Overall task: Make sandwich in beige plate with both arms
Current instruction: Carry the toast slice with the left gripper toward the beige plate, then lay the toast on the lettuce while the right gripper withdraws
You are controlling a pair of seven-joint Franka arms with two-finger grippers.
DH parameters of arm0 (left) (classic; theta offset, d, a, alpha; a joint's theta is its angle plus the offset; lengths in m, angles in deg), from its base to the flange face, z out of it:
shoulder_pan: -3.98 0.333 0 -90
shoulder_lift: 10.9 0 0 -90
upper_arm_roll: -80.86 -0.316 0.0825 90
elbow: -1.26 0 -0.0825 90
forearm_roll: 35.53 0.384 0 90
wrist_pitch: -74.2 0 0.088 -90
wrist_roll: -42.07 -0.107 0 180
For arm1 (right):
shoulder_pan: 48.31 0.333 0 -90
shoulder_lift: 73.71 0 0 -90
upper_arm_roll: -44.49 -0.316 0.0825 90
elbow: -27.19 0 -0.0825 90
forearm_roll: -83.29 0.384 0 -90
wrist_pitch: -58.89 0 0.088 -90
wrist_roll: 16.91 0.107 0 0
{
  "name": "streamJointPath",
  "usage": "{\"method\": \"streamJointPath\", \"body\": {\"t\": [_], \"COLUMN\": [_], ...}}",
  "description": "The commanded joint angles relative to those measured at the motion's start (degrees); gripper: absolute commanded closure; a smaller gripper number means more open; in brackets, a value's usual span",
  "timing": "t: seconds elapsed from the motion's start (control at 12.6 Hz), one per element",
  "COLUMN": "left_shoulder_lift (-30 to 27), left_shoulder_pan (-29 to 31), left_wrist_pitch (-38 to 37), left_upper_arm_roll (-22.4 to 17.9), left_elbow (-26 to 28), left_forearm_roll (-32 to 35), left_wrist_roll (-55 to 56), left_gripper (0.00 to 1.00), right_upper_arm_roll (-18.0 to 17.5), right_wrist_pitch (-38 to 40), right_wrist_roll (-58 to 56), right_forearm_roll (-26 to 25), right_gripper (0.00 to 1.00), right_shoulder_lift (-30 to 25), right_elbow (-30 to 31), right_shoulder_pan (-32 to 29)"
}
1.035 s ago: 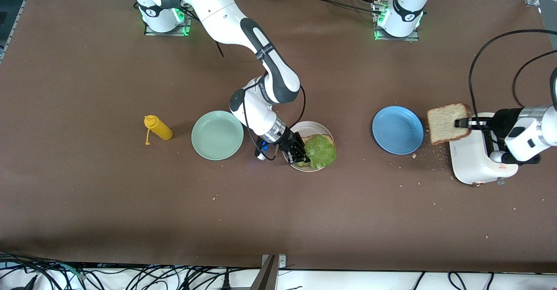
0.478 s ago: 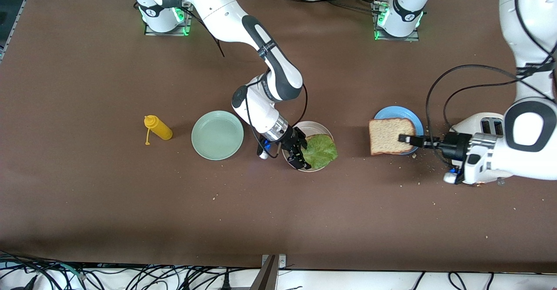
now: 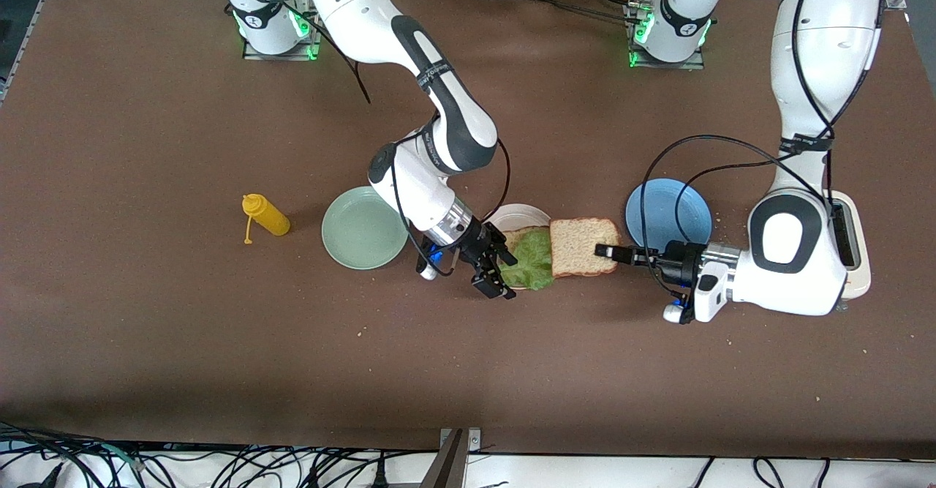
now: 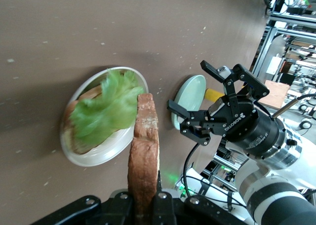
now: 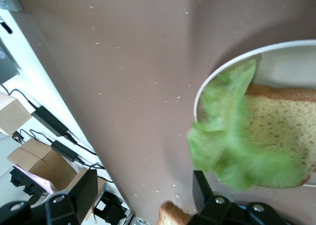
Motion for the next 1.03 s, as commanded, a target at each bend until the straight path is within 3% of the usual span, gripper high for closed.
{"method": "streamJointPath", "body": {"t": [0.0,0.16,0.4,0.56,0.72,0.96], "left_shoulder_lift": [2.1,3.4,4.6,4.9,5.2,5.6], "left_shoulder_pan": [-0.9,-2.4,-3.6,-4.7,-5.7,-6.9], "left_wrist_pitch": [-0.1,0.9,1.8,3.9,4.9,5.9], "left_upper_arm_roll": [-0.6,-0.6,-0.6,-0.5,-0.5,-0.6], "left_elbow": [-1.8,-1.9,-1.7,-1.7,-1.7,-1.7], "left_forearm_roll": [-6.0,-6.2,-7.5,-7.6,-7.7,-9.8], "left_wrist_roll": [-1.0,-4.1,-6.5,-6.5,-6.5,-6.5], "left_gripper": [1.0,1.0,1.0,1.0,1.0,1.0], "right_upper_arm_roll": [0.3,2.5,12.2,19.3,22.4,29.5], "right_wrist_pitch": [0.6,4.1,25.8,41.1,50.5,63.4], "right_wrist_roll": [0.9,0.5,0.3,-1.8,-7.9,-20.5], "right_forearm_roll": [-1.4,-2.5,-8.8,-16.0,-21.6,-24.7], "right_gripper": [0.14,0.15,0.15,0.14,0.14,0.14], "right_shoulder_lift": [-2.0,-4.9,-10.2,-11.9,-14.9,-17.2], "right_elbow": [3.3,6.2,7.7,7.2,7.2,7.2], "right_shoulder_pan": [1.0,1.0,1.0,1.0,1.0,1.0]}}
